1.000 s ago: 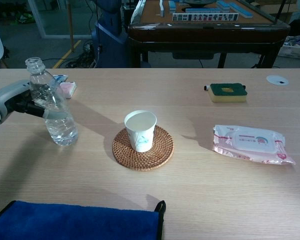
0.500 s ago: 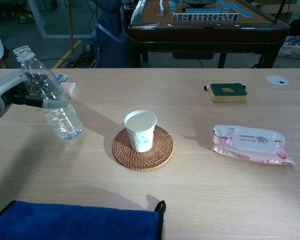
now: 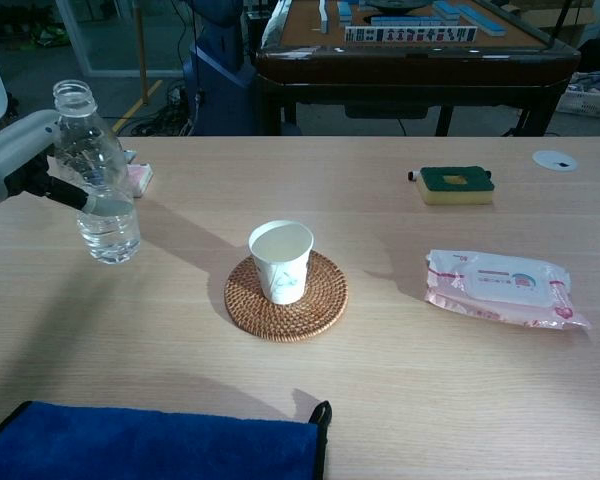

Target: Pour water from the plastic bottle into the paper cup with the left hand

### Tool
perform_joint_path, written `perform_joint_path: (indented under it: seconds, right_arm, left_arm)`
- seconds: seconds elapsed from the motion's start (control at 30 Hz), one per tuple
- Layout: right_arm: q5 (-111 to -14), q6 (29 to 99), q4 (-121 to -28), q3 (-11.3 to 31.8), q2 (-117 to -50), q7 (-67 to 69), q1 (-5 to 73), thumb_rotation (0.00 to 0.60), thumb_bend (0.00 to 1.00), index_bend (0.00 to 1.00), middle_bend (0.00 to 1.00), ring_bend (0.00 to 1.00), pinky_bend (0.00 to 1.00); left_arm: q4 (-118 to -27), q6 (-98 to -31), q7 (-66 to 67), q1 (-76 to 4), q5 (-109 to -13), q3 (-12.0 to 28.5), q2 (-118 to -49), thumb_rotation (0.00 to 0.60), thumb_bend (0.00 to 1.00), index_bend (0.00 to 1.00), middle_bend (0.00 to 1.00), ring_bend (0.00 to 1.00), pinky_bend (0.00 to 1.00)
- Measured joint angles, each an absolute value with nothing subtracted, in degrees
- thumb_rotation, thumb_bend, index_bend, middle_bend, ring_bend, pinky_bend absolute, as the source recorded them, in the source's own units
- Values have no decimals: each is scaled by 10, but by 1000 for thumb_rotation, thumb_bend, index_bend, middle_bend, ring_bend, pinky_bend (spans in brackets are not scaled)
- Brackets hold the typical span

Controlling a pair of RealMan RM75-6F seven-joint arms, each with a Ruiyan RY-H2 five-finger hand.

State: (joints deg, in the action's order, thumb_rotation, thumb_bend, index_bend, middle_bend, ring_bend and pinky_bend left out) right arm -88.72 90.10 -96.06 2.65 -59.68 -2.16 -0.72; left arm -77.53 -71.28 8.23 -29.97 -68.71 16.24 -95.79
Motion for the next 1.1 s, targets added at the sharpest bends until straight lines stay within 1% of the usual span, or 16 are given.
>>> perform_joint_path:
  seconds: [0.13, 0.37, 0.73, 1.1]
  right_arm:
    - [-887, 900, -961, 26, -597, -21, -7, 600, 49, 356, 388, 246, 482]
    - [-887, 903, -960, 28, -594, -16, -8, 600, 49, 356, 388, 246, 482]
    - [-885, 904, -961, 29, -589, -5, -9, 600, 49, 356, 388, 246, 482]
    - [-883, 913, -964, 32, -583, 1, -13, 600, 49, 356, 388, 246, 482]
  left_arm:
    - [-781, -725, 163, -312, -692, 158, -963, 600, 97, 719, 770, 449, 251]
    - [-798, -734, 293, -333, -682, 154, -975, 600, 138, 717, 774, 449, 251]
    - [-829, -754, 509, -377, -636, 161, -1011, 600, 141, 706, 772, 450, 251]
    - [-823, -774, 639, -408, -597, 156, -1048, 600, 151, 715, 773, 449, 251]
